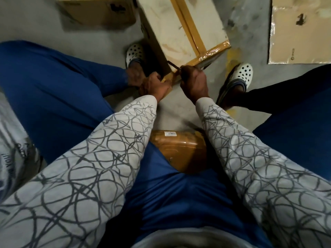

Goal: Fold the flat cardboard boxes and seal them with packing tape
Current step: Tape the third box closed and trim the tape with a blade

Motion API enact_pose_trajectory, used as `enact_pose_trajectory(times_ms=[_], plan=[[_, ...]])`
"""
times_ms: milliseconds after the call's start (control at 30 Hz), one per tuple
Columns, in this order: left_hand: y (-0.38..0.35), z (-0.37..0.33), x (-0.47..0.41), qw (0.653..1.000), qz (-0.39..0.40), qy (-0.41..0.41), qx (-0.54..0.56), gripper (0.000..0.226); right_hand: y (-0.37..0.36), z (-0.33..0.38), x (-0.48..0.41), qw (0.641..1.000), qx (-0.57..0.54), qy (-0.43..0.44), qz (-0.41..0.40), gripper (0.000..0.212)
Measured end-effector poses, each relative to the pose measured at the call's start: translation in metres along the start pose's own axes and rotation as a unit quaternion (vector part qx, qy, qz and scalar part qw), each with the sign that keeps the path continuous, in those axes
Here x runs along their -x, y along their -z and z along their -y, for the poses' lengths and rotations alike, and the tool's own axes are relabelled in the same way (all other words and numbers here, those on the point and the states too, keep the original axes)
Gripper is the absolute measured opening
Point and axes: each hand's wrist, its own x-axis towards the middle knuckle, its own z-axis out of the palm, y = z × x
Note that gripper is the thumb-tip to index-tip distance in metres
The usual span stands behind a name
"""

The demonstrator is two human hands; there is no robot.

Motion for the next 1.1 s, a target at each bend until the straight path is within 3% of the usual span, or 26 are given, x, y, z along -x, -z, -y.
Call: enact_pose_trajectory(times_ms=[133, 333, 433, 500, 567, 633, 800, 933, 1033, 1100], plan=[[0.012, 0.004, 0.003, 1.000, -0.004, -0.023, 0.017, 0.034, -0.004, -0.001, 0.013, 0.997, 0.013, -0.028, -0.073, 0.019], [0.018, 0.002, 0.009, 0.999, -0.017, 0.026, 0.015, 0.060, -0.008, 0.017, 0.030, 0.997, -0.033, 0.035, -0.067, 0.024], [0.024, 0.000, 0.010, 0.999, -0.005, 0.033, 0.013, 0.058, -0.010, 0.028, 0.026, 0.994, -0.033, 0.072, -0.076, 0.016], [0.030, -0.002, 0.011, 0.999, 0.007, 0.030, -0.007, 0.050, -0.016, 0.018, 0.028, 0.995, 0.040, 0.045, 0.085, 0.014], [0.033, -0.001, 0.013, 0.999, 0.022, 0.020, -0.024, 0.045, -0.014, 0.001, 0.042, 0.947, 0.155, -0.060, 0.276, 0.023], [0.035, 0.000, 0.010, 0.998, 0.022, 0.017, -0.049, 0.044, -0.007, -0.015, 0.047, 0.925, 0.193, -0.101, 0.312, 0.028], [0.045, -0.005, 0.026, 0.999, 0.011, 0.022, -0.033, 0.058, 0.008, -0.012, 0.038, 0.939, 0.150, -0.119, 0.284, 0.035], [0.050, 0.003, 0.026, 0.997, 0.031, 0.068, -0.024, 0.066, 0.012, 0.006, 0.056, 0.980, 0.028, -0.116, 0.161, 0.037], [0.047, 0.013, 0.019, 0.995, 0.019, 0.098, 0.001, 0.061, 0.006, 0.026, 0.051, 0.977, -0.085, -0.155, 0.115, 0.037], [0.046, 0.010, 0.029, 0.993, 0.015, 0.114, 0.029, 0.073, 0.002, 0.034, 0.044, 0.959, -0.169, -0.205, 0.099, 0.047]])
